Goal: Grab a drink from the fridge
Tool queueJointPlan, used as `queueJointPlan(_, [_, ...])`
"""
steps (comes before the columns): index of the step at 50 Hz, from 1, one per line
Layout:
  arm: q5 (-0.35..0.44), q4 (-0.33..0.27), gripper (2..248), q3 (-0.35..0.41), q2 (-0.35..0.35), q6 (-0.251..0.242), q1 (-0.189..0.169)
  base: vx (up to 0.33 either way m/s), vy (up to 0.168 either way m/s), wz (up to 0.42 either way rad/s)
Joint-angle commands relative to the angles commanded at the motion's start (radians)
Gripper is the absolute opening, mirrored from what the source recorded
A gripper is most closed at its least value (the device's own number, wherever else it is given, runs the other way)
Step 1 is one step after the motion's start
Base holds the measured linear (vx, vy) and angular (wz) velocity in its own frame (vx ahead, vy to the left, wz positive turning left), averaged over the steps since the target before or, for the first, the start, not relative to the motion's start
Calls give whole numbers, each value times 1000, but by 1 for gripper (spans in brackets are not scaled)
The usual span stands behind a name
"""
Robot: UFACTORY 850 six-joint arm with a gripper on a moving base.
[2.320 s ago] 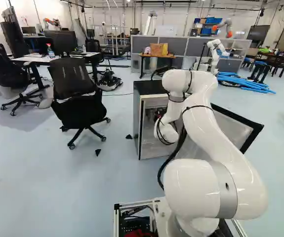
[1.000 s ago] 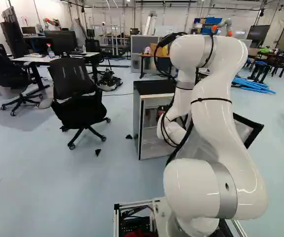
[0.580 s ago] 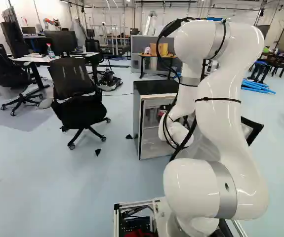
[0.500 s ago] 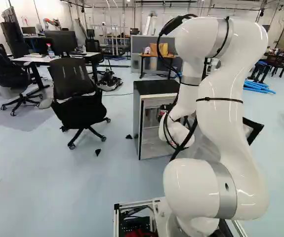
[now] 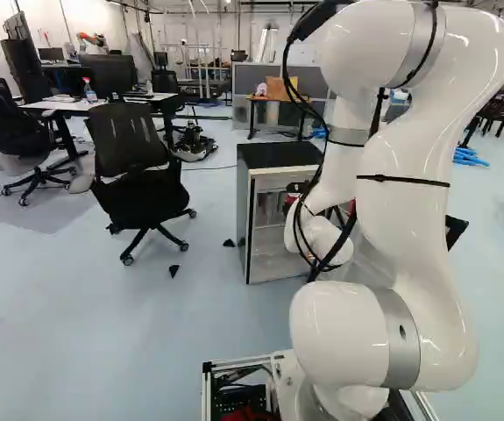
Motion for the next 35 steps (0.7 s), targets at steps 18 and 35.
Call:
queueJointPlan(18, [0,0,95,17,60,0,0,0,0,0])
queueJointPlan(35, [0,0,95,6,97,0,-1,0,0,0])
